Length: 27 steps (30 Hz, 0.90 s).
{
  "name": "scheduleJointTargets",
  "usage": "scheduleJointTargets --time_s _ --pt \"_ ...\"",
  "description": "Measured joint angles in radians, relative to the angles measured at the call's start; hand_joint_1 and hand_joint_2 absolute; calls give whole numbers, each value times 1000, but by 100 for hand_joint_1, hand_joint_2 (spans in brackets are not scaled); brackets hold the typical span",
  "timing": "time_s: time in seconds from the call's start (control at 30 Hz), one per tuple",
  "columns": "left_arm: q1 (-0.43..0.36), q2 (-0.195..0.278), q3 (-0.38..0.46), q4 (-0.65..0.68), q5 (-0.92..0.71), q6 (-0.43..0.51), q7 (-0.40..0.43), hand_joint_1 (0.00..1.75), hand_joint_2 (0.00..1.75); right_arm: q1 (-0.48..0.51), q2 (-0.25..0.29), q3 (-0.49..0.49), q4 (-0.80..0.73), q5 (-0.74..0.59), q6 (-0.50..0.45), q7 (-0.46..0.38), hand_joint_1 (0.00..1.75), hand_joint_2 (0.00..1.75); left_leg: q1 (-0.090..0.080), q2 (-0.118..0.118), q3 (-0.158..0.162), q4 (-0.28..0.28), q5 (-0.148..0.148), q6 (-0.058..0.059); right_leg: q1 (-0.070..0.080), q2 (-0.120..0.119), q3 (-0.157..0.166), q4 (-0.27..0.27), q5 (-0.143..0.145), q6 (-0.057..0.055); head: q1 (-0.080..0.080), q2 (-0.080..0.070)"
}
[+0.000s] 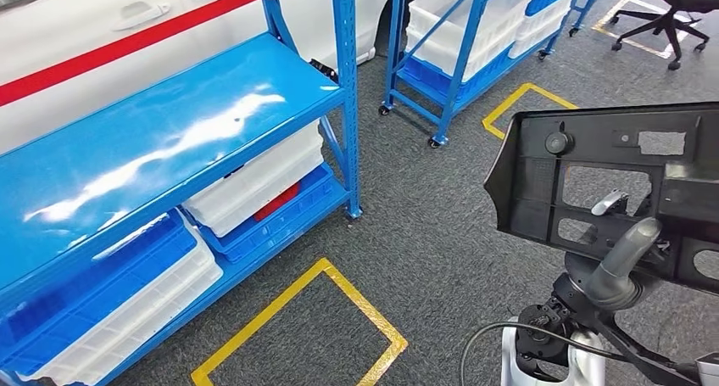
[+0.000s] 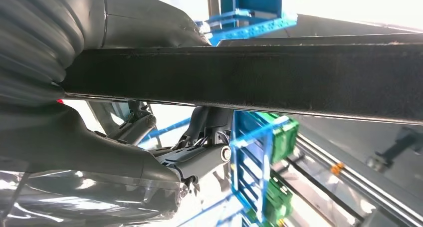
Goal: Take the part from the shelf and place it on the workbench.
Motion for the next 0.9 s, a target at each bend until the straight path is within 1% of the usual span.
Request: scheduleJointTargets --time_s 0.03,0.07,0.1,0.13,0.17,0.2,0.23,0.27,0.3,0.33,0.37,0.4,0.43,0.47,0.5,0.53,0.57,0.6,0.63,0.67,0.7,0.73,0.77,0.8,0.83,0.87,0.9 --pt "1 1 -1 0 -1 0 0 0 175 -1 0 0 -3 1 -3 0 175 175 1 -24 28 -64 25 6 1 11 -1 2 0 3 0 0" --pt "1 1 -1 0 -1 0 0 0 175 -1 0 0 -6 3 -4 0 175 175 1 -43 46 -105 37 9 -1 22 -5 4 2 7 0 0" --pt "1 1 -2 0 -1 0 0 0 175 1 0 1 -8 4 -4 0 175 175 0 -54 53 -122 37 10 -4 32 -10 5 4 13 0 0" --pt "2 2 -2 0 -1 0 -1 0 175 3 0 1 -9 5 -3 0 175 175 -1 -49 54 -127 37 10 -6 44 -14 5 7 21 0 0" --pt "1 0 -2 0 -1 0 -1 0 175 6 0 1 -10 5 -3 0 175 175 0 -37 57 -132 39 12 -8 54 -18 4 9 27 0 0" --pt "-1 0 -2 0 -1 1 -1 0 175 8 0 1 -12 4 -3 -1 175 175 2 -25 59 -139 43 16 -8 46 -22 11 5 33 0 0" --pt "-2 -1 -2 0 -1 2 -2 0 175 9 -1 0 -14 2 -3 -1 175 175 4 -12 62 -146 47 20 -6 26 -33 33 -9 38 0 0" --pt "-2 -2 -2 0 0 2 -2 0 175 9 -1 1 -15 -2 -3 -1 175 175 7 3 64 -152 50 24 -5 -2 -54 75 -35 42 0 0" --pt "-2 -2 -2 0 2 3 -2 0 175 9 -2 1 -14 -6 -2 -2 175 175 5 17 65 -154 51 26 -5 -31 -84 136 -67 46 0 0" --pt "1 -1 -2 0 4 3 -3 0 175 9 -2 1 -13 -10 -3 -2 175 175 4 31 64 -154 51 27 -8 -47 -118 205 -98 51 0 0" --pt "4 -1 -3 0 5 4 -3 0 175 10 -2 1 -11 -14 -3 -2 175 175 4 46 64 -153 50 27 -11 -55 -146 260 -116 55 0 0" --pt "6 0 -3 1 6 5 -3 0 175 11 -2 2 -9 -18 -3 -2 175 175 3 61 64 -153 49 26 -15 -59 -158 284 -116 59 0 0" --pt "7 0 -3 1 7 6 -3 0 175 12 -2 2 -8 -21 -3 -2 175 175 4 75 64 -152 47 24 -18 -65 -149 266 -97 62 0 0" --pt "6 0 -3 1 8 6 -3 0 175 11 -3 2 -7 -23 -3 -2 175 175 4 87 65 -150 44 21 -21 -75 -118 208 -64 63 0 0" --pt "6 0 -3 1 8 6 -3 0 175 11 -3 2 -6 -24 -3 -2 175 175 4 98 68 -148 40 17 -21 -97 -77 131 -35 63 0 0" --pt "5 1 -3 1 9 6 -4 0 175 10 -3 2 -6 -25 -3 -2 175 175 1 108 69 -144 36 12 -20 -116 -43 66 -13 59 0 0" --pt "5 1 -3 1 9 6 -4 0 175 10 -3 2 -5 -25 -3 -2 175 175 -1 116 71 -142 32 6 -16 -130 -21 23 -2 52 0 0" --pt "6 2 -3 1 9 6 -4 0 175 10 -3 3 -5 -25 -3 -2 175 175 -3 123 73 -141 29 -1 -12 -134 -14 7 -2 44 0 0" --pt "6 2 -3 1 9 6 -4 0 175 11 -3 3 -4 -26 -3 -2 175 175 -4 132 75 -141 27 -7 -8 -124 -15 8 -2 35 0 0" --pt "6 2 -3 1 10 6 -5 0 175 12 -3 3 -4 -26 -3 -2 175 175 -3 138 78 -142 26 -14 -8 -112 -17 8 -1 27 0 0" --pt "6 2 -3 1 10 7 -5 0 175 13 -3 3 -4 -26 -3 -2 175 175 -1 129 78 -137 18 -20 -9 -100 -17 5 1 20 0 0" --pt "6 3 -3 1 10 7 -6 0 175 14 -3 3 -4 -27 -2 -2 175 175 2 109 73 -118 2 -25 -11 -89 -16 3 3 13 0 0" --pt "7 3 -3 1 10 7 -5 0 175 15 -2 4 -4 -27 -1 -2 175 175 4 84 57 -79 -24 -27 -13 -79 -15 0 6 6 0 0" --pt "10 4 -4 1 11 8 -4 0 175 17 -2 5 -5 -28 0 -2 175 175 5 56 31 -18 -59 -28 -12 -68 -16 0 6 1 0 0" --pt "13 5 -5 1 16 9 -2 0 175 20 -2 5 -5 -28 1 -2 175 175 5 42 -2 54 -92 -27 -10 -56 -16 0 7 -3 0 0" --pt "14 6 -5 1 22 10 0 0 175 23 -2 5 -5 -27 1 -2 175 175 5 36 -32 117 -115 -26 -7 -43 -16 0 7 -5 0 0" --pt "14 8 -5 1 30 12 2 0 175 27 -2 5 -6 -25 1 -2 175 175 4 33 -50 151 -119 -23 -4 -28 -16 1 7 -6 0 0"
